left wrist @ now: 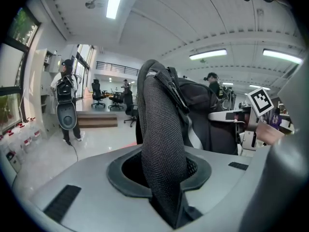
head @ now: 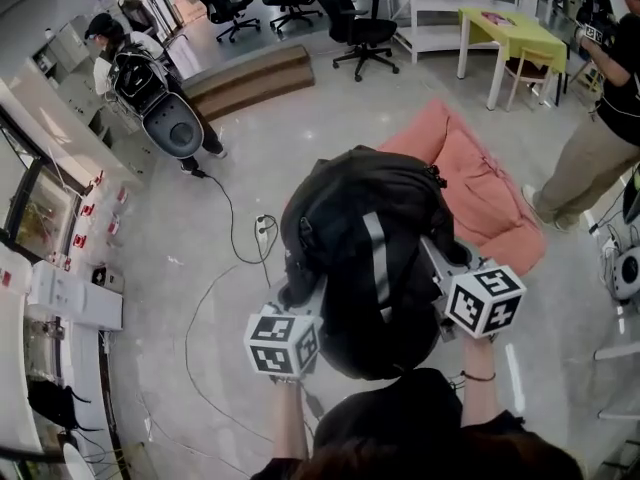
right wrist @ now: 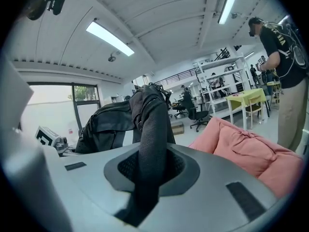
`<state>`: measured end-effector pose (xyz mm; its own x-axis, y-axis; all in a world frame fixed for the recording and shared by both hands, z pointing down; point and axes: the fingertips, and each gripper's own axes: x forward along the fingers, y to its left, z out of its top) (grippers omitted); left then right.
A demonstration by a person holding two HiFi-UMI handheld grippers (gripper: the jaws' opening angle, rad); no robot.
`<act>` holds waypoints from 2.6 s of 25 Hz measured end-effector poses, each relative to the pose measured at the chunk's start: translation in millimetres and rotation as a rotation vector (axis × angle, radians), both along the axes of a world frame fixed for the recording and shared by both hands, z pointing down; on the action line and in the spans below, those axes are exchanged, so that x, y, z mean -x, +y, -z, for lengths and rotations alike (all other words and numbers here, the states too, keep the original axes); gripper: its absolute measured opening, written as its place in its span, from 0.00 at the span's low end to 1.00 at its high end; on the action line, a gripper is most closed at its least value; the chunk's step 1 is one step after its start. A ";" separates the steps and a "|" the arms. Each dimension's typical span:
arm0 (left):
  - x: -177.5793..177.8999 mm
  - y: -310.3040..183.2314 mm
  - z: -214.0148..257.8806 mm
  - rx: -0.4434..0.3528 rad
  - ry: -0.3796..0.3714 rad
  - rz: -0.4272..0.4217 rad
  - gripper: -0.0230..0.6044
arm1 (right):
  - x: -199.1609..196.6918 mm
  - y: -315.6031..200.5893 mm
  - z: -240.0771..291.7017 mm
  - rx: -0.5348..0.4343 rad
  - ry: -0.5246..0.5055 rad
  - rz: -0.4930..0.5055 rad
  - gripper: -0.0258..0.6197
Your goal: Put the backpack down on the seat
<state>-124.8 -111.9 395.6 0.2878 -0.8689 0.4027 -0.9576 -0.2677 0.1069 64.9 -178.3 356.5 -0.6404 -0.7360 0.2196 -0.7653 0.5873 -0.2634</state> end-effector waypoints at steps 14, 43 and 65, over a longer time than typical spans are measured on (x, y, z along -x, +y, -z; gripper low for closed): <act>11.8 -75.1 -9.1 0.033 -0.006 0.108 0.22 | 20.2 -85.8 -4.2 0.025 -0.025 0.110 0.13; 53.4 -219.6 -156.7 0.291 0.076 0.062 0.22 | 64.6 -222.3 -153.5 0.290 0.062 0.040 0.13; 69.2 -281.0 -276.8 0.449 0.131 0.081 0.22 | 88.0 -286.2 -263.4 0.421 0.098 0.025 0.13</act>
<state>-194.0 -392.8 672.4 0.2998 -0.6387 0.7086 -0.9442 -0.0928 0.3159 -23.2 -464.5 619.9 -0.6183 -0.5534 0.5581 -0.7853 0.4631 -0.4109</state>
